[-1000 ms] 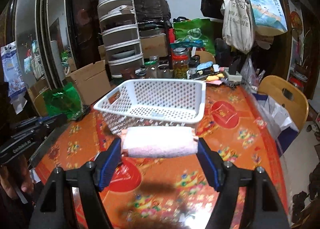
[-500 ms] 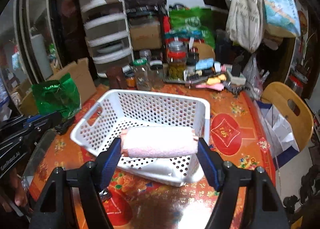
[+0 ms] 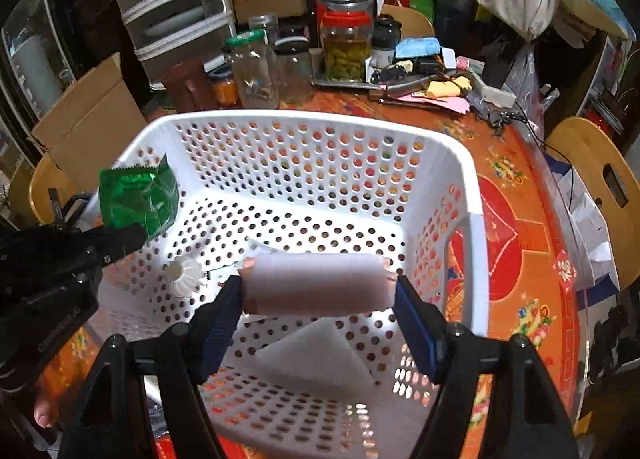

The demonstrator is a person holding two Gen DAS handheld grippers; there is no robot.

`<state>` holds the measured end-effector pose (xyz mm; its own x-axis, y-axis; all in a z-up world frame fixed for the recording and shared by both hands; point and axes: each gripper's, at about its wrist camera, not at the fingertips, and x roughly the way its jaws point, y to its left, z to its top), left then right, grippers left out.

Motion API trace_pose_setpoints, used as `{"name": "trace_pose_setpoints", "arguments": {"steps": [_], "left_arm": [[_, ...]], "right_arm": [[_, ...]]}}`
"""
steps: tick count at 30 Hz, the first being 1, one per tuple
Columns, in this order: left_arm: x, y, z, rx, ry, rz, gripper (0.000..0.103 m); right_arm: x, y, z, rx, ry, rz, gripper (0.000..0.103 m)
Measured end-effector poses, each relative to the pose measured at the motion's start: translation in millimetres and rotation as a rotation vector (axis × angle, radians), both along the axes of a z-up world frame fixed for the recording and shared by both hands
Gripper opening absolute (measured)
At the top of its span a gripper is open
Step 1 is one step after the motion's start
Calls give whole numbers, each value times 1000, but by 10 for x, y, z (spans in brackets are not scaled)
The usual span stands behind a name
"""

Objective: Organize soft objects
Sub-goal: 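Lift both held items and carry them over the white basket, then open both tools to drop the green packet and pink towel into the basket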

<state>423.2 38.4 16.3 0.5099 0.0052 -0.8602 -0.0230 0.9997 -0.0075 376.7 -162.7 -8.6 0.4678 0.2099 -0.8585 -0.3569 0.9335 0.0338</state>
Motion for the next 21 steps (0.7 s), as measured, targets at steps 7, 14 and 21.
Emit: {"name": "trace_pose_setpoints", "arguments": {"steps": [7,14,21], "left_arm": [[187,12,-308,28,67,-1,5],[202,27,-407,3,88,4,5],[154,7,-347,-7,49,0,11]], "right_arm": [[136,99,-102,-107,-4,-2,74],[179,176,-218,-161,15,11,75],[117,179,-174,-143,-11,28,88]]}}
